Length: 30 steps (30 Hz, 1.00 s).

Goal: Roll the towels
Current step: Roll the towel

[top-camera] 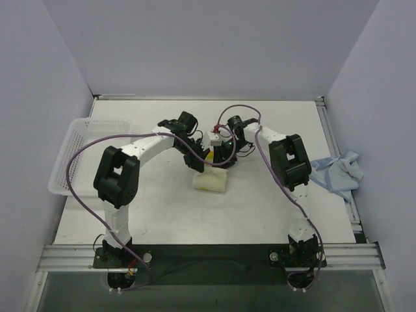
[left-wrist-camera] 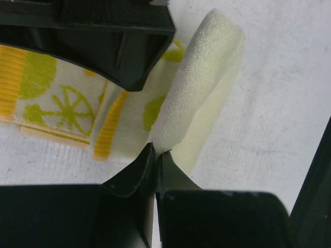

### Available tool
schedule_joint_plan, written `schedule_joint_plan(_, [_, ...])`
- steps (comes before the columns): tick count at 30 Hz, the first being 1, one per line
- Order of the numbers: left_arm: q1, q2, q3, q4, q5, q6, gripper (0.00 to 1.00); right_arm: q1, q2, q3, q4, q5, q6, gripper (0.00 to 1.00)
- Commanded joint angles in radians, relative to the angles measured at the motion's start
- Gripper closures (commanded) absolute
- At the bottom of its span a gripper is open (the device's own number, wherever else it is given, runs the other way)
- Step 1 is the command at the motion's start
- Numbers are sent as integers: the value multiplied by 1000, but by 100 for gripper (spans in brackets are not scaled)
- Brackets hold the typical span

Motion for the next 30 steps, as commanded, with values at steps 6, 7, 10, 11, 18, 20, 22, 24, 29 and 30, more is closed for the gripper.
schedule_joint_plan(6, [14,150,106,-13,-7,-27,100,-48,-81,64,-53,70,-9,59])
schedule_joint_plan(7, [17,159,109,-13,0,-30,100,-60,-91,70,-59,73,-3,54])
schedule_joint_plan(10, [22,168,108,-13,4,-39,99,-119,-124,73,-72,64,18,51])
schedule_joint_plan(11, [22,170,106,-12,7,-42,99,-151,-140,68,-73,55,23,50])
schedule_joint_plan(18, [22,175,128,-18,3,-88,93,-197,-203,-11,-98,-84,50,57])
schedule_joint_plan(20, [23,188,136,-24,-3,-103,88,-188,-212,-37,-96,-132,84,62])
schedule_joint_plan(22, [28,202,139,-33,-7,-125,85,-171,-216,-73,-95,-157,100,67])
schedule_joint_plan(24, [39,207,134,-33,-2,-151,83,-159,-232,-97,-95,-169,93,69])
schedule_joint_plan(29, [65,225,148,-32,13,-199,68,-111,-239,-166,-93,-212,95,75])
schedule_joint_plan(30, [68,228,151,-32,18,-209,67,-105,-238,-166,-93,-209,90,75])
